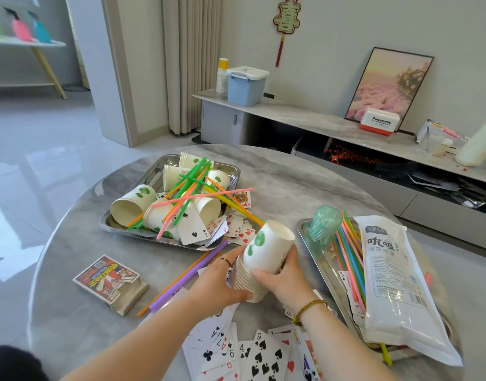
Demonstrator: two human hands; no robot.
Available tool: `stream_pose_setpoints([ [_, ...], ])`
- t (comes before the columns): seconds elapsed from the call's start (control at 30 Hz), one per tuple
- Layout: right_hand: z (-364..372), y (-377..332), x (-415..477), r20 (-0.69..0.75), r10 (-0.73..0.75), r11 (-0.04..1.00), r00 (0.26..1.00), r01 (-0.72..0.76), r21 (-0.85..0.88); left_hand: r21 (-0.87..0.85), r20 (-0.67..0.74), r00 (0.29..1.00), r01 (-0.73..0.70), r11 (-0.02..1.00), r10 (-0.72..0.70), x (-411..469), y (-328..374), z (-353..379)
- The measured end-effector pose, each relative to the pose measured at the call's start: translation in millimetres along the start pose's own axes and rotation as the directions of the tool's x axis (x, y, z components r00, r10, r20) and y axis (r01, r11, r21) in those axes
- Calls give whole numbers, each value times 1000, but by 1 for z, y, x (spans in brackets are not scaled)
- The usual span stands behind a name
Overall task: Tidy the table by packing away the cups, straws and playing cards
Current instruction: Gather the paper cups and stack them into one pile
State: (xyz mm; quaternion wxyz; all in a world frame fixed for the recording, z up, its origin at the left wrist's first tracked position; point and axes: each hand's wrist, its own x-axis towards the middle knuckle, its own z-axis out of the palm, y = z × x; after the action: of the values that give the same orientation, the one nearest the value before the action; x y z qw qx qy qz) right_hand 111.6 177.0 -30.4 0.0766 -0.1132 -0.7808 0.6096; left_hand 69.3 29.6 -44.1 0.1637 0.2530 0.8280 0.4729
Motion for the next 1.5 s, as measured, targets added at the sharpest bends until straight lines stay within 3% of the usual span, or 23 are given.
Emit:
stream_pose_setpoints([
  [0.13, -3, -8, 0, -50, 93, 951, 994, -74, 299, -163, -76, 997, -26, 986, 14, 2, 5, -1],
  [0.2, -1, -17, 0, -1, 104, 904, 995, -95, 417, -267, -126, 992, -62, 962, 30, 0, 10, -6],
  [0.3, 13, -37, 4, 88, 61, 901, 994, -92, 424, -379, -152, 987, -104, 920, 49, -7, 16, -28],
  [0.5, 70, -73, 16, 282, -17, 945, 959, -77, 317, -296, -280, 960, -99, 950, 12, -30, 2, -94],
  [0.6, 100, -87, 32, 333, -12, 973, 943, -65, 220, -307, -411, 911, -103, 946, -34, -38, -13, -132],
  [0.7, 121, -98, 53, 317, 23, 996, 948, -49, 74, -386, -571, 807, -101, 917, -152, -45, -34, -165],
  [0.8, 139, -104, 79, 254, 11, 992, 967, 21, -123, -448, -706, 651, -105, 888, -279, -45, -58, -190],
  [0.97, 177, -109, 127, 203, -6, 946, 979, 71, -315, -564, -732, 519, -98, 820, -442, -34, -84, -208],
  [1.17, 231, -107, 176, 227, 100, 780, 969, 66, -623, -605, -695, 515, -44, 795, -501, -24, -97, -205],
  [1.37, 260, -97, 194, 200, 282, 689, 938, -53, -723, -647, -665, 516, -35, 762, -541, -27, -102, -216],
  [1.5, 262, -99, 201, 195, 378, 719, 905, -154, -678, -662, -632, 556, -26, 749, -540, -25, -94, -214],
])
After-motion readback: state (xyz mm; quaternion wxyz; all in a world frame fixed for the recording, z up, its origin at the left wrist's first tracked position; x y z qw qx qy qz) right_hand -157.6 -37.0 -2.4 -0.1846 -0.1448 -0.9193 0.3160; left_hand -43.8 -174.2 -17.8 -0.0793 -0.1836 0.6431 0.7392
